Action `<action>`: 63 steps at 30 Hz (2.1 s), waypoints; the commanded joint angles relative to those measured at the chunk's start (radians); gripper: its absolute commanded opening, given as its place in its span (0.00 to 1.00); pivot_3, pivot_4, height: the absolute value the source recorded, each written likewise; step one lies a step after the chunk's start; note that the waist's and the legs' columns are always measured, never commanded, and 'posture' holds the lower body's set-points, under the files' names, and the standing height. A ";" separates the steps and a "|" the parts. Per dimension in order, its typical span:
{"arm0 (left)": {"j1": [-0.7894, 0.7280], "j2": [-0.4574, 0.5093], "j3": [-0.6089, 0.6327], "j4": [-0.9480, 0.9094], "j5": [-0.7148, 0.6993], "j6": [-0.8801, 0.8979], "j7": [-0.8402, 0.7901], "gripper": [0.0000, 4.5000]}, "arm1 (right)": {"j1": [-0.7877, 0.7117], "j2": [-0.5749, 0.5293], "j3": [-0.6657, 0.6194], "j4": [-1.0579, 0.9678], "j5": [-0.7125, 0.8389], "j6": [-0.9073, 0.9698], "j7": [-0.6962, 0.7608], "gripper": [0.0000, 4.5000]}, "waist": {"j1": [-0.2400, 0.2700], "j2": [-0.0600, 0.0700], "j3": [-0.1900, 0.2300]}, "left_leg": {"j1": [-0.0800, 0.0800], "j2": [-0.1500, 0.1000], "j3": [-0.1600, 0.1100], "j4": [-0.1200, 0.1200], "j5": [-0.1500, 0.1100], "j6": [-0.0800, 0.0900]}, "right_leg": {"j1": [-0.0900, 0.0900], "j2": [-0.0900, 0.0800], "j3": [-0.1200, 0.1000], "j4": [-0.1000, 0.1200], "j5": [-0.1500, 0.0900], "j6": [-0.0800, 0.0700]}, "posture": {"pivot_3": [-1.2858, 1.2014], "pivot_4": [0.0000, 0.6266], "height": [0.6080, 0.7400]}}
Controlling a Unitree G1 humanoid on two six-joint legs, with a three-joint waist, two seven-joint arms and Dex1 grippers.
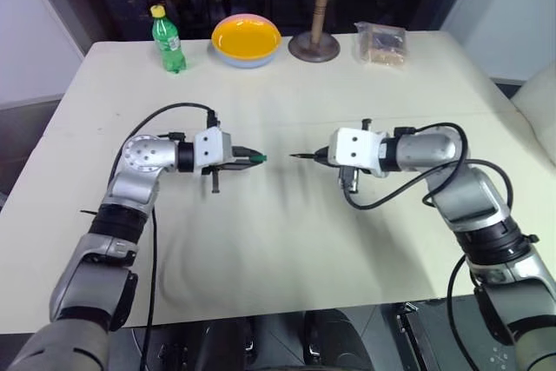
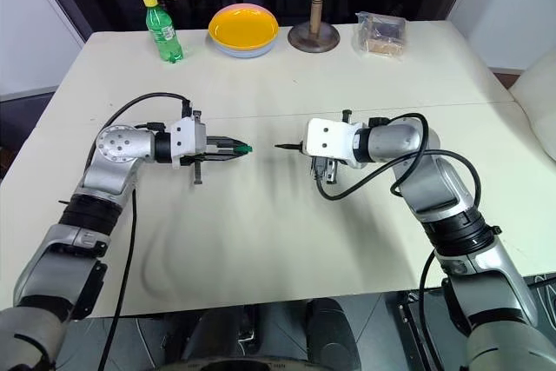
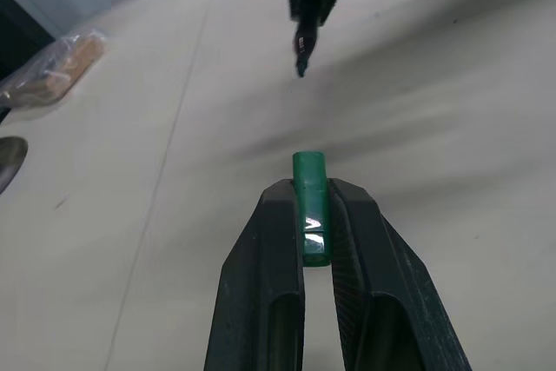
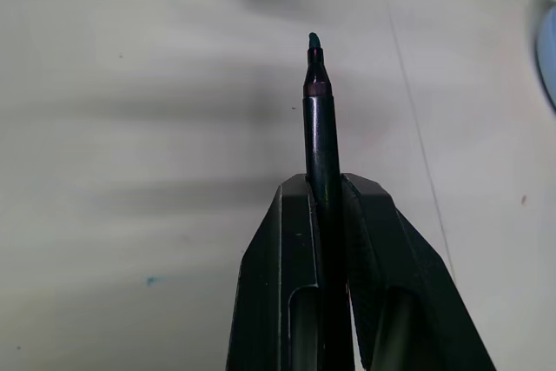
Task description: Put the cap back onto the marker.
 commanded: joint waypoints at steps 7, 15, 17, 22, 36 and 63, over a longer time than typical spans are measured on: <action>-0.020 -0.003 0.015 -0.043 0.008 -0.015 0.037 0.00 | -0.055 0.030 0.019 -0.011 0.011 -0.009 -0.005 0.01 | 0.000 0.000 0.000 | 0.000 0.000 0.000 0.000 0.000 0.000 | 0.000 0.000 0.000 0.000 0.000 0.000 | 0.52 0.24 1.00; -0.011 -0.013 0.009 -0.082 -0.017 0.019 0.012 0.00 | -0.075 0.041 0.030 0.008 0.009 -0.018 -0.010 0.01 | 0.000 0.000 0.000 | 0.000 0.000 0.000 0.000 0.000 0.000 | 0.000 0.000 0.000 0.000 0.000 0.000 | 0.52 0.24 1.00; -0.008 -0.014 0.005 -0.090 -0.024 0.030 -0.004 0.00 | -0.078 0.041 0.031 0.012 0.008 -0.019 -0.011 0.01 | 0.000 0.000 0.000 | 0.000 0.000 0.000 0.000 0.000 0.000 | 0.000 0.000 0.000 0.000 0.000 0.000 | 0.52 0.24 1.00; -0.007 -0.016 0.003 -0.096 -0.027 0.046 -0.030 0.00 | -0.083 0.045 0.032 0.014 0.008 -0.017 -0.013 0.01 | -0.001 0.000 0.000 | 0.000 0.000 0.000 0.000 0.000 0.000 | 0.000 0.000 0.000 0.000 0.000 0.000 | 0.52 0.24 1.00; -0.031 -0.030 0.001 -0.059 0.001 0.027 -0.028 0.00 | -0.075 0.043 0.035 -0.009 0.012 0.006 -0.011 0.01 | 0.000 0.000 0.000 | 0.000 0.000 0.000 0.000 0.000 0.000 | 0.000 0.000 0.000 0.000 0.000 0.000 | 0.52 0.24 1.00; -0.029 -0.019 0.003 -0.049 0.028 0.008 -0.003 0.00 | -0.072 0.044 0.043 -0.030 0.018 0.018 0.011 0.01 | 0.000 0.000 0.000 | 0.000 0.000 0.000 0.000 0.000 0.000 | 0.000 0.000 0.000 0.000 0.000 0.000 | 0.52 0.24 1.00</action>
